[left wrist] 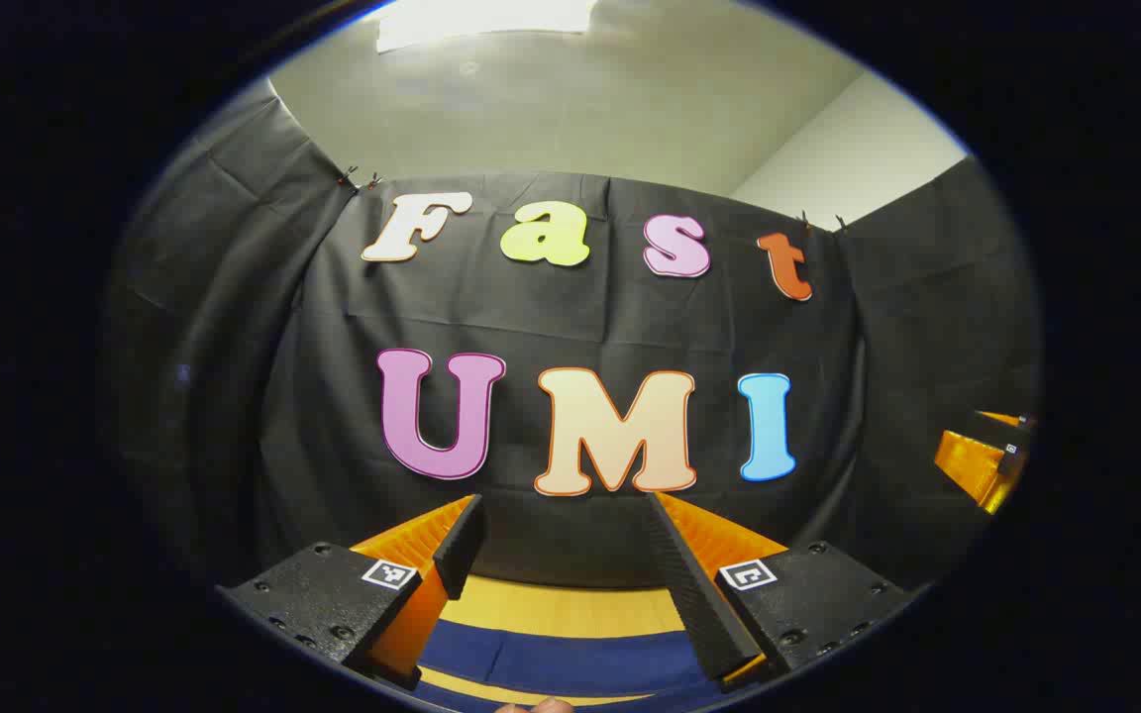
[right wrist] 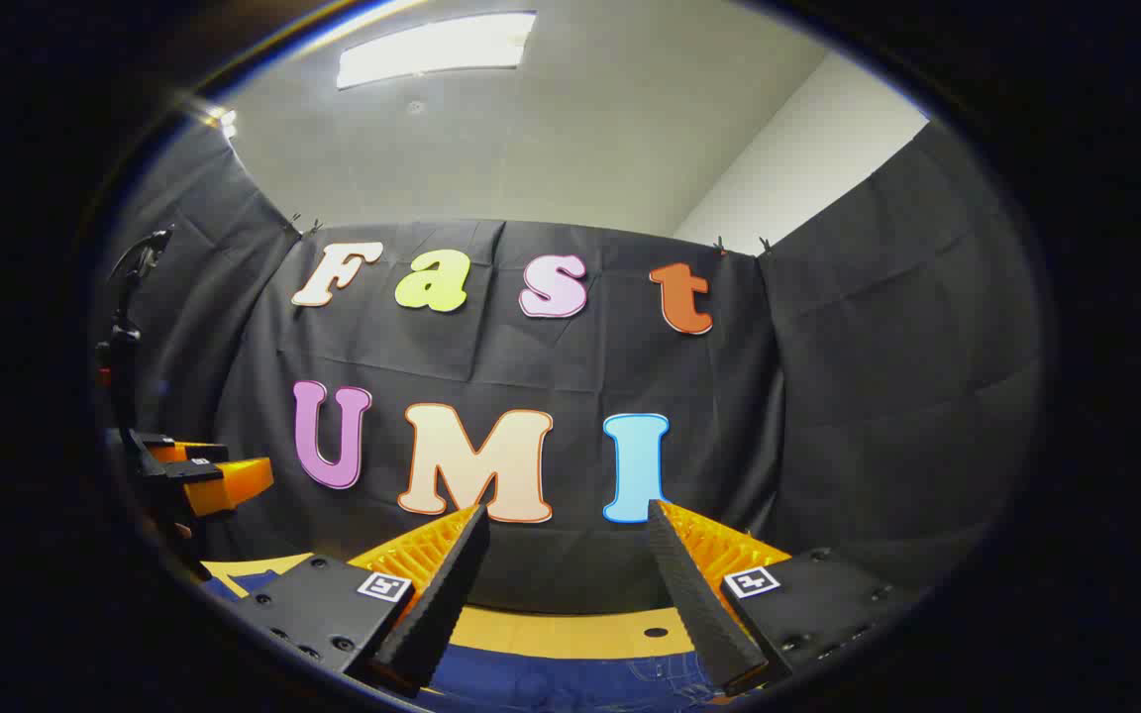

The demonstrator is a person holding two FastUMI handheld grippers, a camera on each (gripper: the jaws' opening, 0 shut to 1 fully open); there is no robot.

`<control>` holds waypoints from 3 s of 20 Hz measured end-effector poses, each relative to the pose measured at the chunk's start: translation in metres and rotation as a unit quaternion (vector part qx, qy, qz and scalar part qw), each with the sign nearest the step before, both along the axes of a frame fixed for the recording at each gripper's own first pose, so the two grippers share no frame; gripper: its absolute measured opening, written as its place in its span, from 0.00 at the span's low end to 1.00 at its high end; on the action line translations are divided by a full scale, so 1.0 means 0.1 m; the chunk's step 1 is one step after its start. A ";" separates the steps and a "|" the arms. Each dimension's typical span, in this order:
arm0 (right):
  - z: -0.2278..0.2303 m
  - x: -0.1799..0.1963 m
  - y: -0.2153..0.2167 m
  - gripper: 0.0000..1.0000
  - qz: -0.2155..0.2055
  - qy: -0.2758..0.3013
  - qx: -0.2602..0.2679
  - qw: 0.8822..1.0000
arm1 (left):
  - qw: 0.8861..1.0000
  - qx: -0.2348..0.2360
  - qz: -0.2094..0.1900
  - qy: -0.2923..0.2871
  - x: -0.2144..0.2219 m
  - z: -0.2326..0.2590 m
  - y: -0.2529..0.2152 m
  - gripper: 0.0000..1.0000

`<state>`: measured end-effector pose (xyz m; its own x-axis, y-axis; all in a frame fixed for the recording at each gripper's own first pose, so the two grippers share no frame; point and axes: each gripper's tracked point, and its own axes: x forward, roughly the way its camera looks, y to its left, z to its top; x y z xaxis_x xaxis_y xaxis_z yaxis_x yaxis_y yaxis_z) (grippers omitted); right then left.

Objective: Grasp the waist and the cuffs of the jeans and fold them to make the two legs overlap; first hold the waist and fold one-third of the jeans toward the cuffs, then hold the cuffs and fold the remaining one-third in the same direction to finish folding.

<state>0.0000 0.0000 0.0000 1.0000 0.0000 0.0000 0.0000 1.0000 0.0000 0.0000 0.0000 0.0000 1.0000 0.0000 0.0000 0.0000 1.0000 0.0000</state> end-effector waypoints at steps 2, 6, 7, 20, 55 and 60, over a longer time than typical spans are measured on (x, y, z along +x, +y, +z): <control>-0.08 0.03 0.01 0.98 0.009 0.002 -0.009 1.000 | 1.000 0.008 0.006 0.008 -0.01 -0.06 -0.02 0.95; -0.19 0.07 -0.01 0.98 0.029 0.011 -0.007 0.999 | 1.000 0.009 0.018 0.021 -0.06 -0.19 0.00 0.94; -0.24 0.06 -0.02 0.98 0.037 0.015 -0.001 0.999 | 0.999 0.014 0.019 0.029 -0.10 -0.25 -0.01 0.95; -0.81 0.25 0.36 0.98 0.124 0.078 0.045 0.988 | 0.971 0.137 0.070 0.182 -0.82 -1.24 1.08 0.97; -1.74 0.36 1.06 1.00 0.098 0.195 0.025 0.975 | 0.689 0.459 -0.189 0.528 -2.62 -3.76 2.59 0.92; -1.82 0.35 1.03 1.00 0.085 0.204 0.028 0.975 | 0.652 0.532 -0.232 0.488 -2.50 -3.76 2.56 0.88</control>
<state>0.0351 0.1027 -0.1817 0.9019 0.1777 -0.3938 -0.1547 0.9839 0.0898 -0.2498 0.2555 -0.3761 0.4164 0.2169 -0.8829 0.8220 0.3253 0.4675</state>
